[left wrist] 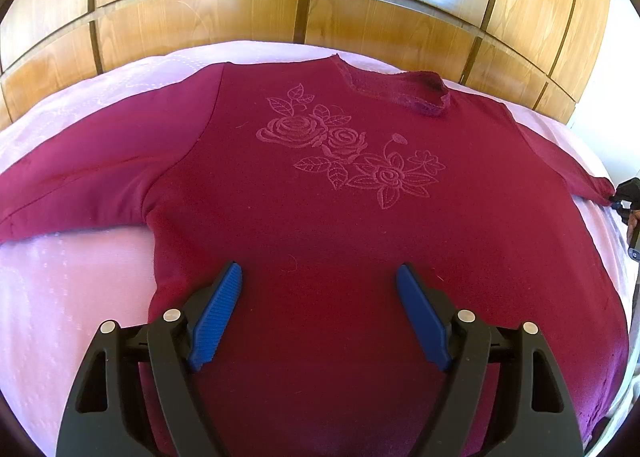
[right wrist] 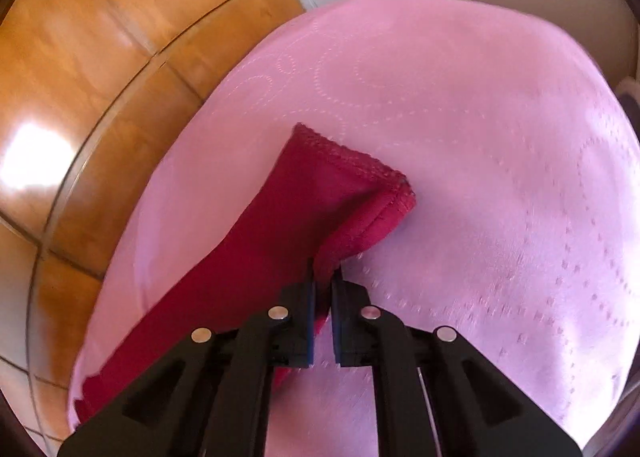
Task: Fold small clothes
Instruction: 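Grasp the sleeve cuff with the right tool and fold the sleeve across the chest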
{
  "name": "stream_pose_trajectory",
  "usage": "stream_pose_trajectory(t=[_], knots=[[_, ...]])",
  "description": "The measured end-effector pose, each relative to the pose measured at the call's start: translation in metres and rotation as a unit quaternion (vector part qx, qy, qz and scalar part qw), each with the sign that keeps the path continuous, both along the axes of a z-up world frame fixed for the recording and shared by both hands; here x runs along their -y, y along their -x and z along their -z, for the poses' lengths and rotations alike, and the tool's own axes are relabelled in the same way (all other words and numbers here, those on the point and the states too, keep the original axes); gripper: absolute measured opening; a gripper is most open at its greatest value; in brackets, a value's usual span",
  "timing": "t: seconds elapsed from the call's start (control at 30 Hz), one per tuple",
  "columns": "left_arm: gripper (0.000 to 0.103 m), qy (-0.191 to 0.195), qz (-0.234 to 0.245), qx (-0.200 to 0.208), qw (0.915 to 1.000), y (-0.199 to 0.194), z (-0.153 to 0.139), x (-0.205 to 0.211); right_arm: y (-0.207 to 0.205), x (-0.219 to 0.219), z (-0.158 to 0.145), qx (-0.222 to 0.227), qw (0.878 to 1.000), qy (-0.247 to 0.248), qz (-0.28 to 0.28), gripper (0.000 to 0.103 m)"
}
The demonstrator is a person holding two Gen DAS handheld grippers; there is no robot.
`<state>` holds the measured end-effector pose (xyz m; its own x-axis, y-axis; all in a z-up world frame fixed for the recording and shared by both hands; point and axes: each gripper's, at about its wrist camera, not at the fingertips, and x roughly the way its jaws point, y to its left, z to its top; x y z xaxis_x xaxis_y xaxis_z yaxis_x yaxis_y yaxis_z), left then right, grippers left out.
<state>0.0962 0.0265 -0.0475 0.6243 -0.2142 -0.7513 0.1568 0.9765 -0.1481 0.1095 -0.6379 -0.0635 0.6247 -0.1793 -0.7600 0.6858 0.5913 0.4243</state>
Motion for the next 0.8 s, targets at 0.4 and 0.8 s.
stream_pose_trajectory(t=[0.4,0.8], knots=[[0.083,0.011,0.007,0.000,0.9999,-0.001,0.000,-0.001,-0.037,-0.172,-0.093,0.121,0.966,0.013,-0.227,0.005],[0.090,0.027,0.016,-0.002,0.9995,0.000,0.000,-0.001,-0.093,-0.460,-0.061,0.098,0.870,-0.033,-0.482,0.009]])
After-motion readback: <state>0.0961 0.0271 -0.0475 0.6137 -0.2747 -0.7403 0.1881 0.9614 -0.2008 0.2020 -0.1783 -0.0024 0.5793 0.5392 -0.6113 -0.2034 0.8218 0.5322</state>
